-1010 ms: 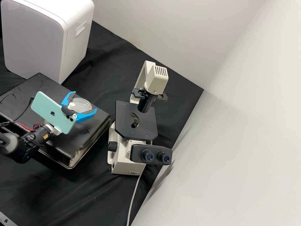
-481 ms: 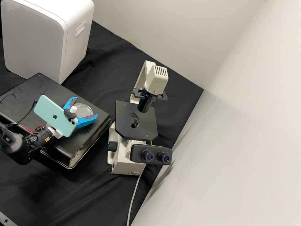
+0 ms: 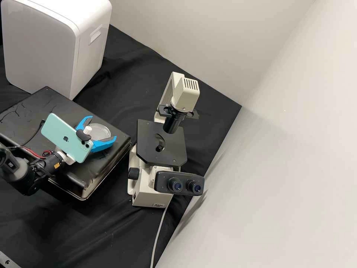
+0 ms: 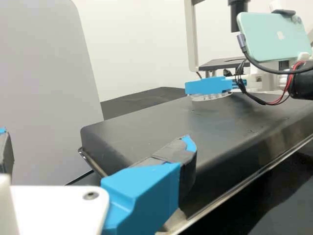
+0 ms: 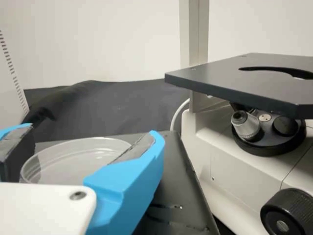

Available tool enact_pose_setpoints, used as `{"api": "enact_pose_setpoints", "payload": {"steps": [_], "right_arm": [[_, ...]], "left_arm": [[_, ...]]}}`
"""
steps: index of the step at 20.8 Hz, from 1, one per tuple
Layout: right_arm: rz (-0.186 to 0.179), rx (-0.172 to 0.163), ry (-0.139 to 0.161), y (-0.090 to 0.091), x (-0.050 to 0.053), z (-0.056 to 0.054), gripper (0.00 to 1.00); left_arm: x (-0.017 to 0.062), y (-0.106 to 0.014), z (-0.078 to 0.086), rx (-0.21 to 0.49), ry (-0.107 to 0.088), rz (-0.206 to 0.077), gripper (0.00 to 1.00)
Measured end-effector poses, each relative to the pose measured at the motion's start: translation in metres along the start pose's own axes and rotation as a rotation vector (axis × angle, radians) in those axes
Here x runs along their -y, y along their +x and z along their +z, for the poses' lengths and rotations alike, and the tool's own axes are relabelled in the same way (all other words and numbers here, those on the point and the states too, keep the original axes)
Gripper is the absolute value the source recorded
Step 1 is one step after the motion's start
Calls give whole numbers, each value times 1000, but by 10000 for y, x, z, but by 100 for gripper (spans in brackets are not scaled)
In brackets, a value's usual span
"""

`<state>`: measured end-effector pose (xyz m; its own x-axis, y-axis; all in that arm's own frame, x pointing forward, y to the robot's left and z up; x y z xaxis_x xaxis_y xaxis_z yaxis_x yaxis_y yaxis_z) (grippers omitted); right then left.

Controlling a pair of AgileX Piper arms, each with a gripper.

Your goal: Place the petri dish on the bench

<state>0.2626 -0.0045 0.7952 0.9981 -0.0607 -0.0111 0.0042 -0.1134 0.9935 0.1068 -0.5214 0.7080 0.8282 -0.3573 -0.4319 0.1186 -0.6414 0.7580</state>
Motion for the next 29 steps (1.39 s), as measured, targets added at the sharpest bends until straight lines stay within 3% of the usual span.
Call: {"api": "enact_pose_setpoints", "payload": {"steps": [25,29], "right_arm": [[12,14,-10,29,-34,31,100],[29,31,-22,19,-7,18,100]], "left_arm": [[1,-2,6,4,0,-1,100],[4,-8,23,15,1,-2,100]]}}
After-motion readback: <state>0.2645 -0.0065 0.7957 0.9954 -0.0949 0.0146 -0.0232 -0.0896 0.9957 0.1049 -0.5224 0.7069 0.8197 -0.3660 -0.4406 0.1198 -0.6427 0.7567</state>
